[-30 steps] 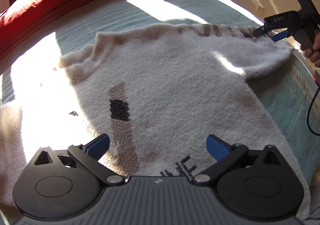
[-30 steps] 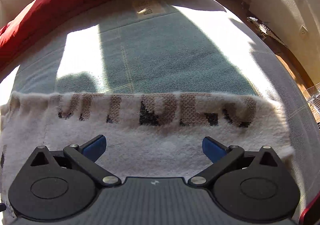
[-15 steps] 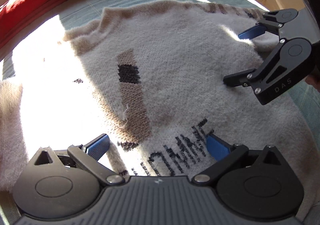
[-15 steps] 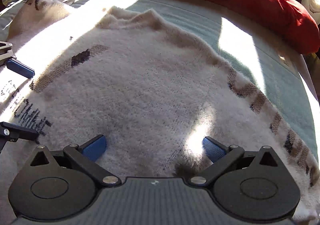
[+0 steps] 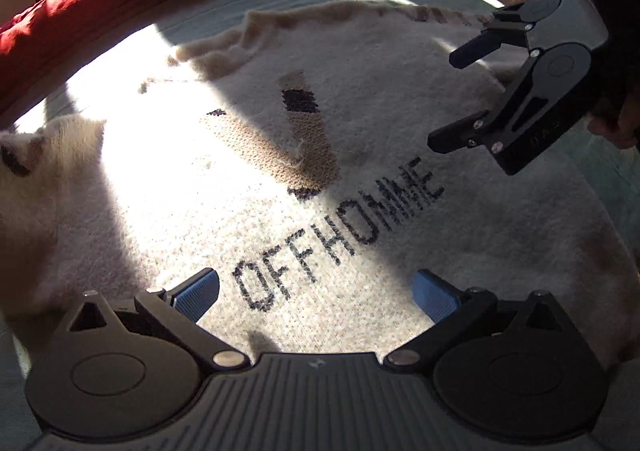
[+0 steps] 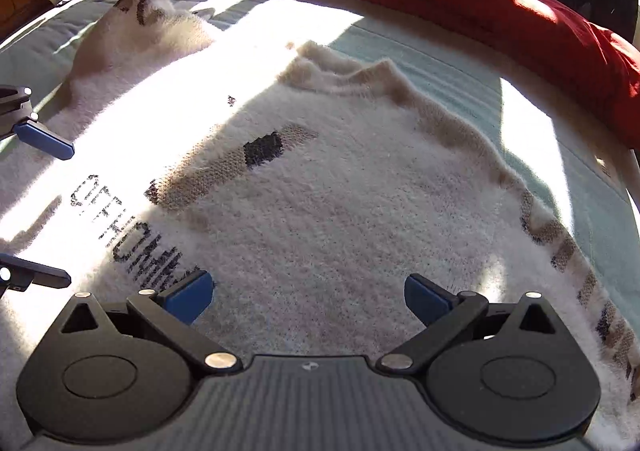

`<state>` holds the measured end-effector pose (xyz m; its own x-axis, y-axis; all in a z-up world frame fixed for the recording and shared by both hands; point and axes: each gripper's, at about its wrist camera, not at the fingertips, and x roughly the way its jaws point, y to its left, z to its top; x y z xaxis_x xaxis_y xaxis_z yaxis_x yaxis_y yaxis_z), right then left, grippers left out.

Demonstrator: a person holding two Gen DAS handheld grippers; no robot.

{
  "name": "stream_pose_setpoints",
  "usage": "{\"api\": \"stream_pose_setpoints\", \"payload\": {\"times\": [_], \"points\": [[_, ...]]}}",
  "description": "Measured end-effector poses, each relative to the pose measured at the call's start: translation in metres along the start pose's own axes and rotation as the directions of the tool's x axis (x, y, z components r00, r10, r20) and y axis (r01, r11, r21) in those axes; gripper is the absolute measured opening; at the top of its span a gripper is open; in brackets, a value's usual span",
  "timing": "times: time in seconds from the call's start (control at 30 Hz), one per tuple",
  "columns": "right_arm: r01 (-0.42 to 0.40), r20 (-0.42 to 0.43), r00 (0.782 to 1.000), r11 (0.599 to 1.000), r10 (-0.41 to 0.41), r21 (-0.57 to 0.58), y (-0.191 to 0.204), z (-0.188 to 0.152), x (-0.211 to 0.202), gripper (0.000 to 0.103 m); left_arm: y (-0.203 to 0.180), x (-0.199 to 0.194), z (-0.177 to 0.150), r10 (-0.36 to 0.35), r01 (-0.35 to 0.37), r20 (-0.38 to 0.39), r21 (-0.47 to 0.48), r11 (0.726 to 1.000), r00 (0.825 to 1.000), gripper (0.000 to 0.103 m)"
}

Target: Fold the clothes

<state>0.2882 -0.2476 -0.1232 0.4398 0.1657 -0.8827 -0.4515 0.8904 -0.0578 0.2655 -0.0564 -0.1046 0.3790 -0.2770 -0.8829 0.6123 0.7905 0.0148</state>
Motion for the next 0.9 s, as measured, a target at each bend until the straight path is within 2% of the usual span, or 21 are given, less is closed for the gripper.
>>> {"api": "stream_pose_setpoints", "payload": {"times": [0.13,0.2,0.3,0.37,0.47,0.53,0.63,0.73,0.83,0.9], "points": [[-0.021,-0.001,1.0,0.999,0.021,0.042,0.001,-0.008,0.015,0.103,0.025,0.02,0.005,-0.003,0.004,-0.024,0.032,0.999,1.0,0.102],[-0.028,0.005,1.0,0.998,0.028,0.052,0.0,-0.012,0.015,0.103,0.026,0.025,-0.002,-0.012,0.016,-0.051,0.061,0.998,0.999,0.102],[-0.027,-0.006,1.0,0.998,0.027,0.064,0.002,-0.013,0.007,0.103,0.023,0.018,-0.019,-0.026,0.03,-0.04,0.083,0.996,0.999,0.102],[-0.081,0.002,0.997,0.994,0.081,0.076,0.006,-0.02,-0.005,0.103,0.022,0.012,-0.031,-0.039,0.043,-0.045,0.079,0.996,0.998,0.102],[-0.118,-0.018,0.993,0.993,0.118,-0.011,0.028,-0.05,-0.023,0.103,0.019,-0.001,-0.056,-0.061,0.065,-0.062,0.075,0.995,0.996,0.102],[-0.107,-0.04,0.994,0.99,0.104,-0.09,0.044,-0.078,-0.038,0.103,0.019,-0.01,-0.069,-0.083,0.089,-0.078,0.083,0.992,0.993,0.102],[-0.098,-0.071,0.993,0.987,0.089,-0.129,0.054,-0.116,-0.06,0.103,0.021,-0.022,-0.089,-0.118,0.128,-0.112,0.089,0.988,0.987,0.102],[-0.108,-0.13,0.988,0.974,0.082,-0.201,0.061,-0.141,-0.074,0.103,0.018,-0.034,-0.106,-0.129,0.151,-0.154,0.141,0.979,0.98,0.102],[-0.133,-0.163,0.983,0.942,0.085,-0.308,0.073,-0.145,-0.086,0.103,0.011,-0.045,-0.116,-0.109,0.154,-0.19,0.243,0.958,0.976,0.102],[-0.17,-0.123,0.983,0.922,0.135,-0.349,0.079,-0.135,-0.095,0.103,0.003,-0.054,-0.114,-0.115,0.163,-0.172,0.299,0.94,0.978,0.102]]}}
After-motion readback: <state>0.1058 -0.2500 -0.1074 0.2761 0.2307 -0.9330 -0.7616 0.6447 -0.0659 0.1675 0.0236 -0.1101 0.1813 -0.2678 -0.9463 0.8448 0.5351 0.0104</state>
